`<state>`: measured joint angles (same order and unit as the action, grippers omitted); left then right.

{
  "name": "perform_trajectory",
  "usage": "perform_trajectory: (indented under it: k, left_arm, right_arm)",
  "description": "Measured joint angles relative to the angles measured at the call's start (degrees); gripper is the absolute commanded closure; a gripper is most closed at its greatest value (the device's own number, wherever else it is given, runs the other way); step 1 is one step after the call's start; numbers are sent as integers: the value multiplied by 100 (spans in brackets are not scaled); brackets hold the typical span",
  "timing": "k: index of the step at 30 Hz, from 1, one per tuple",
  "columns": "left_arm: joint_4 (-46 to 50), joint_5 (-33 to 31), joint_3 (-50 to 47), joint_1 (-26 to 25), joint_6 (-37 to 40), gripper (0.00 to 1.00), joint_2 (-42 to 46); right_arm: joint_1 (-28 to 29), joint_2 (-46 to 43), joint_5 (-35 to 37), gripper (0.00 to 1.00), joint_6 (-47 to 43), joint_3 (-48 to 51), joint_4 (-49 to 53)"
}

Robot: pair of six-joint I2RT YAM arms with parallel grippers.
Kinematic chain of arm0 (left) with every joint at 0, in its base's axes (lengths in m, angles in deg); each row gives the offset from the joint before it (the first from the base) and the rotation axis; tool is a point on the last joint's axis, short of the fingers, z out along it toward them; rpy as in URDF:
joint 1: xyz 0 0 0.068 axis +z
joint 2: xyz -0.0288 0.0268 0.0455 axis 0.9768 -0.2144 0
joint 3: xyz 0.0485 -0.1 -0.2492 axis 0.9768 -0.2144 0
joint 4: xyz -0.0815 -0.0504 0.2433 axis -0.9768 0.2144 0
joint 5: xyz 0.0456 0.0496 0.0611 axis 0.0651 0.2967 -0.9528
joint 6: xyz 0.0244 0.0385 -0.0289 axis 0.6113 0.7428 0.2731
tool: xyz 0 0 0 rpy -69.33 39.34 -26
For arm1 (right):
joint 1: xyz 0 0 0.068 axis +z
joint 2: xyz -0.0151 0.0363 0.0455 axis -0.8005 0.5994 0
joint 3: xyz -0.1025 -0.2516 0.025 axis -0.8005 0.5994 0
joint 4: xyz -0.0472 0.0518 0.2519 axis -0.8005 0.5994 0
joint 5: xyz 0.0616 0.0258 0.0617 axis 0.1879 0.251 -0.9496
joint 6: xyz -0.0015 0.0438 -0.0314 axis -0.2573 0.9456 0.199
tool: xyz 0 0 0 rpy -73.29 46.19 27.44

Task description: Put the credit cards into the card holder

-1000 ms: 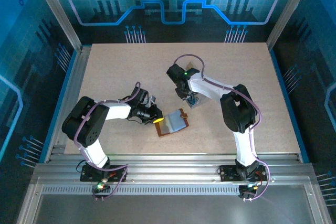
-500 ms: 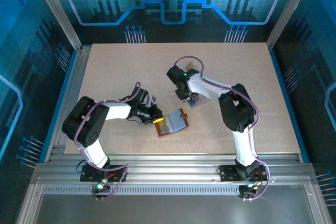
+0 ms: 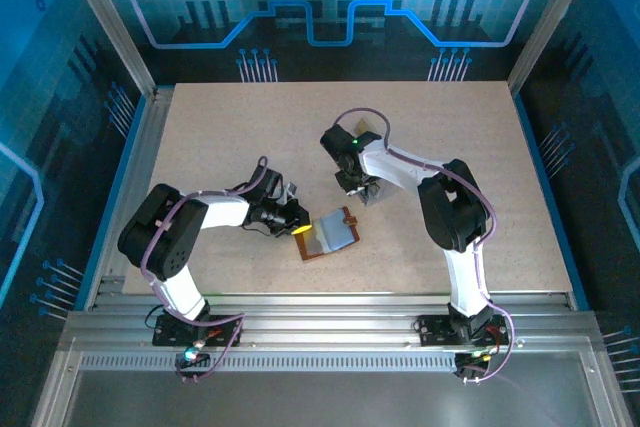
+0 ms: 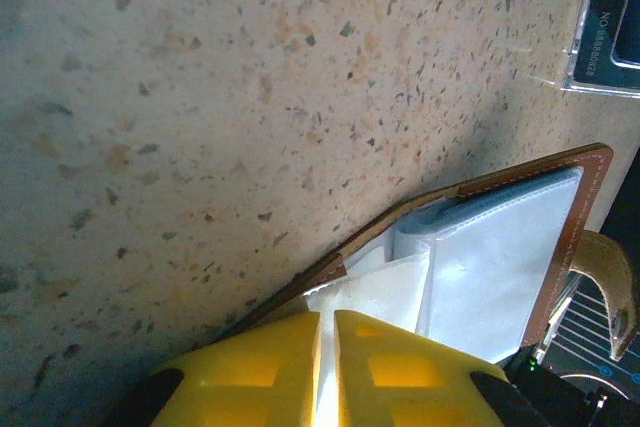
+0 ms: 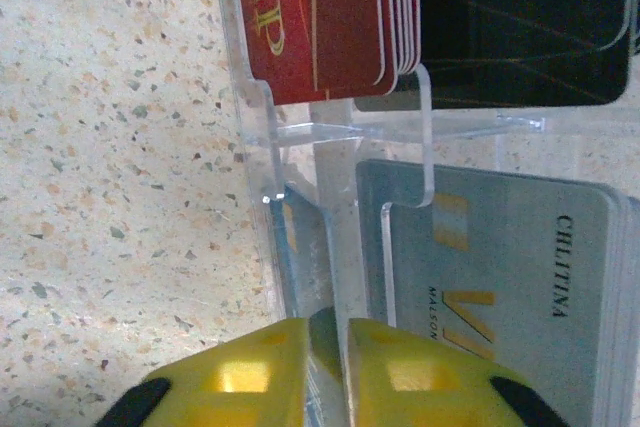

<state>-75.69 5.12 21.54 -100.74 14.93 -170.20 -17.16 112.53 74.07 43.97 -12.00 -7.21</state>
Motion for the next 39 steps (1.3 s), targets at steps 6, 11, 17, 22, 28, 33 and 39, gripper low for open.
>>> perform_trajectory:
  k: [6,11,17,22,28,33,39]
  left_arm:
    - [-7,15,0,0,0,87,0]
    - [-7,22,0,0,2,86,0]
    - [-4,17,103,-111,72,86,-66]
    - [0,-20,149,-188,170,85,-92]
    - [111,-120,199,-227,284,85,-76]
    - [251,-291,203,-291,345,83,22]
    - [459,-431,151,-293,387,82,201]
  right_arm:
    - [-4,0,-2,94,-17,-52,120]
    - [-2,-46,-11,99,-37,-166,238]
    - [-2,-433,-140,100,-37,-168,330]
    - [35,-1196,-236,100,15,-9,236]
    - [262,-2667,-708,100,321,1088,-328]
    - [702,-3289,-1307,100,730,2199,-1071]
    - [1019,-3322,-1910,100,1213,3180,-2280]
